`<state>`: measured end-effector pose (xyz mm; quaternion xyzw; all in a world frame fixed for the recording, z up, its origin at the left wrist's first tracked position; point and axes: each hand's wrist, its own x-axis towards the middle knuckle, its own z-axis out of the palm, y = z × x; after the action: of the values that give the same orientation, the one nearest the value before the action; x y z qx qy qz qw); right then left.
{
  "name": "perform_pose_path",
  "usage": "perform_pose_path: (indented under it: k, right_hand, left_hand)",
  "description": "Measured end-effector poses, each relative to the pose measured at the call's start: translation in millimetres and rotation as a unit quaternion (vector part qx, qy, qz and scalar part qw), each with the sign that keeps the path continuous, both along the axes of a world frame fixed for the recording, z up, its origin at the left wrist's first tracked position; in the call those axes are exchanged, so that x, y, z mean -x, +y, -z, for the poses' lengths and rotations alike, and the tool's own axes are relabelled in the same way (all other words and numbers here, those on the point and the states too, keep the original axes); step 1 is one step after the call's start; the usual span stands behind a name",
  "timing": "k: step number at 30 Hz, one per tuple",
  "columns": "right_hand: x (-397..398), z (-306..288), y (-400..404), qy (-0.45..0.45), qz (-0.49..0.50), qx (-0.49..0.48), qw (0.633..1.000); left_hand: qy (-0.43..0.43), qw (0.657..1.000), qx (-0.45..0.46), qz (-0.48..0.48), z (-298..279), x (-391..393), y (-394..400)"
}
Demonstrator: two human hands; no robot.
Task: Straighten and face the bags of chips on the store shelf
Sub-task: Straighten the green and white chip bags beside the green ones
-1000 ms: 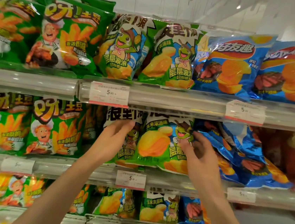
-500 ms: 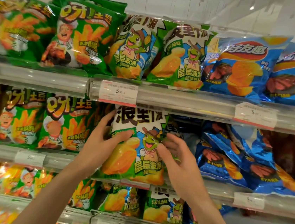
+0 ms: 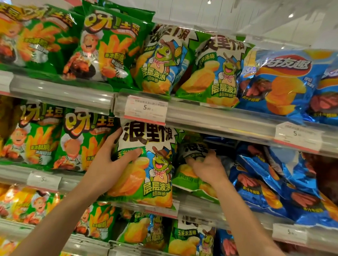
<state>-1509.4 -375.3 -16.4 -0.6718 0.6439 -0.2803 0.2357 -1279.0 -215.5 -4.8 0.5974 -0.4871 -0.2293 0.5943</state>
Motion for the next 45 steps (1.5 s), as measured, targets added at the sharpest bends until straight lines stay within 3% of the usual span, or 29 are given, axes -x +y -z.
perform_pose_path:
  k: [5, 10, 13, 15, 18, 21, 23, 29, 33, 35, 39, 42, 45]
  right_hand:
    - [-5.4, 6.5, 10.5, -0.065, 0.047, 0.087, 0.993]
    - [-13.5, 11.3, 10.9, -0.247, 0.036, 0.143, 0.958]
    - [-17.7, 9.3, 11.9, -0.291, 0.015, 0.176, 0.94]
    - [-23.2, 9.2, 12.1, -0.24, 0.002, 0.238, 0.941]
    - [-24.5, 11.4, 4.9, -0.057, 0.027, 0.329, 0.942]
    - [-17.0, 16.6, -10.3, 0.083, 0.061, 0.341, 0.934]
    - [-13.7, 23.0, -16.3, 0.126, 0.056, 0.302, 0.943]
    - [-6.9, 28.2, -18.9, 0.052, 0.063, 0.186, 0.979]
    - [-9.8, 31.9, -20.2, 0.007, 0.031, 0.226, 0.974]
    - [-11.7, 33.1, -22.9, 0.025, 0.03, 0.241, 0.97]
    - [-8.9, 31.1, -28.3, 0.069, 0.021, 0.166, 0.984]
    - [-8.1, 21.4, -15.8, -0.015, 0.021, 0.19, 0.981]
    - [-6.4, 7.2, 19.3, -0.172, 0.02, 0.207, 0.963]
  left_hand:
    - [-0.009, 1.0, -0.003, 0.002, 0.1, -1.4, 0.1]
    - [-0.004, 1.0, -0.001, 0.011, -1.4, -6.8, 0.5]
    - [-0.004, 1.0, -0.002, 0.015, -1.3, -10.4, 0.8]
    - [-0.004, 1.0, -0.002, 0.016, -1.2, -11.6, 0.6]
    - [-0.016, 1.0, -0.006, 0.018, 0.2, -10.2, -1.4]
    - [-0.025, 1.0, -0.005, 0.016, 0.8, -5.6, -2.1]
    - [-0.026, 1.0, -0.004, 0.017, 1.2, -4.0, -3.0]
    - [-0.023, 1.0, -0.005, 0.02, 1.5, -3.1, -3.2]
    - [-0.016, 1.0, -0.011, 0.023, 3.3, -2.4, -4.2]
    - [-0.016, 1.0, -0.012, 0.021, 3.9, -1.1, -3.5]
    - [-0.017, 1.0, -0.008, 0.022, 4.4, -0.9, -2.2]
    - [-0.011, 1.0, 0.0, 0.025, 6.5, -2.3, -1.3]
    - [-0.015, 0.999, 0.007, 0.03, 11.4, 0.7, -0.2]
